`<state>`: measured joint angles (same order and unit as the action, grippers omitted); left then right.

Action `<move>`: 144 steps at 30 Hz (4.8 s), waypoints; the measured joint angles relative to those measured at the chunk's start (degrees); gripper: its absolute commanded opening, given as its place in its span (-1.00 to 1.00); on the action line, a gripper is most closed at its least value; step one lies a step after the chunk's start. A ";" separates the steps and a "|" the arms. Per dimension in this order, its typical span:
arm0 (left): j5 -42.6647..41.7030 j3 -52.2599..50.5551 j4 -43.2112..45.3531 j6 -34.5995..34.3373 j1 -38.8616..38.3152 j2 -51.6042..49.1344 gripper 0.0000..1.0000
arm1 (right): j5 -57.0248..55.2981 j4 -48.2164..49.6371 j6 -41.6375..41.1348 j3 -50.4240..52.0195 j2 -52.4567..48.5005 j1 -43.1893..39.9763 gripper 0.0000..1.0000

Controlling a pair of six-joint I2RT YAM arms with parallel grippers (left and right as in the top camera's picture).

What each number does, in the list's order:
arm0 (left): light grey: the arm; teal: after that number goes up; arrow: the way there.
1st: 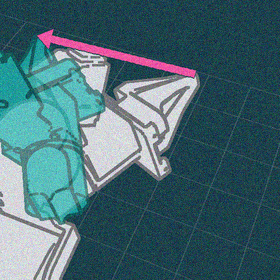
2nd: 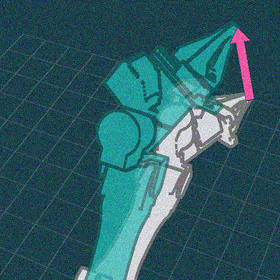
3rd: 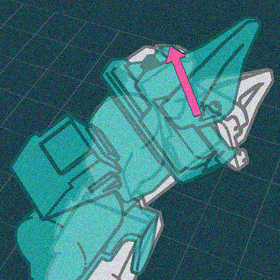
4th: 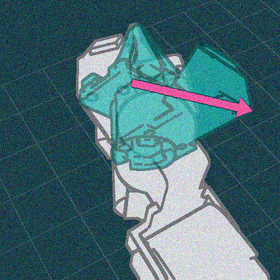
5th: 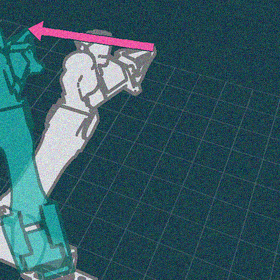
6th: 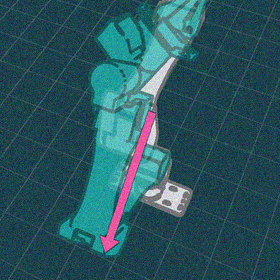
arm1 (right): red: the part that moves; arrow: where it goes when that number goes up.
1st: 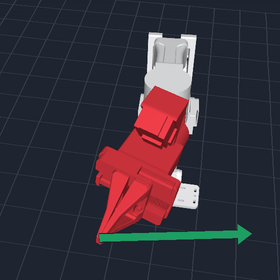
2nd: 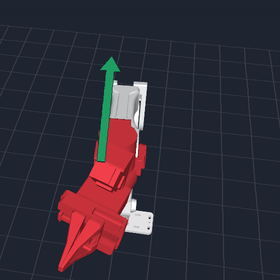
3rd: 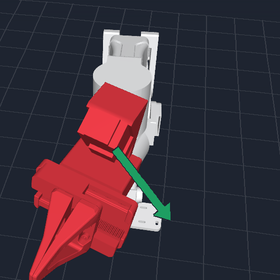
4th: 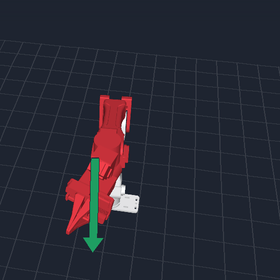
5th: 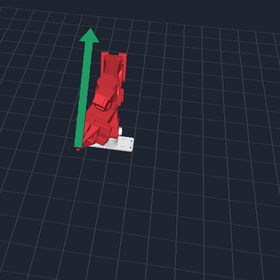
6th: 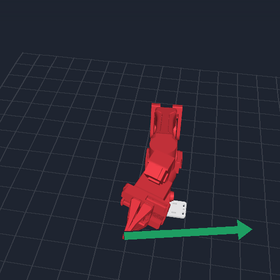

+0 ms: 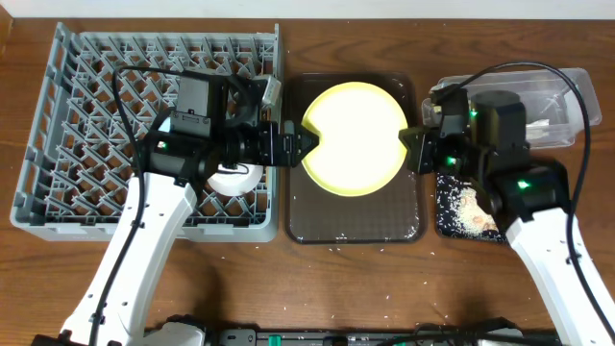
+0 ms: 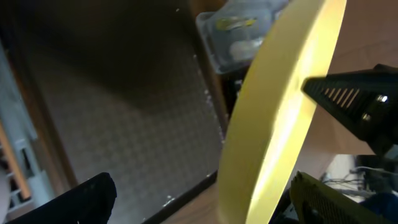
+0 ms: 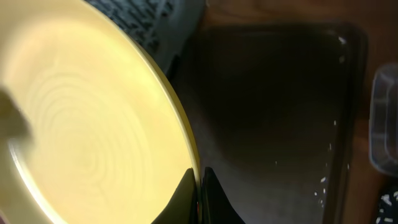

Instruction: Sort waste into correct bins and load items into the dishwasher

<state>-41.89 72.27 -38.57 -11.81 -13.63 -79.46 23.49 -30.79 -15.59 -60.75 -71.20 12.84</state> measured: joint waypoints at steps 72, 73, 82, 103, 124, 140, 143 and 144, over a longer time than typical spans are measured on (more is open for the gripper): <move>54.62 4.74 -3.80 8.61 -24.63 16.72 0.90 | -11.54 -7.61 -3.52 0.02 -5.25 -1.79 0.99; 54.51 4.74 -5.73 8.63 -24.63 16.72 0.90 | -11.54 -7.63 -3.52 0.02 -5.25 -1.79 0.99; 62.40 3.65 -4.39 -2.80 -18.38 27.65 0.91 | -11.54 -7.61 -3.50 0.02 -5.25 -1.79 0.99; 45.20 -69.72 41.11 1.79 2.34 78.66 0.91 | -11.54 -7.58 -3.52 0.04 -5.22 -1.79 0.99; 44.11 -71.32 37.44 1.79 2.34 78.18 0.92 | -11.54 -7.61 -3.52 0.04 -5.22 -1.79 0.99; 43.87 -71.14 37.22 1.79 2.34 78.05 0.92 | -18.49 -0.13 14.60 13.94 16.22 -1.90 0.99; 43.76 -71.10 37.13 1.81 2.34 78.05 0.93 | -19.12 1.51 20.31 24.20 28.59 -4.37 0.99; 43.71 -71.08 37.13 1.79 2.34 78.03 0.92 | -19.26 1.92 21.05 27.47 32.57 -6.01 0.99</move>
<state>1.83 1.19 -1.43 -10.02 -11.29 -1.43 4.23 -28.86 5.45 -33.28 -38.63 6.83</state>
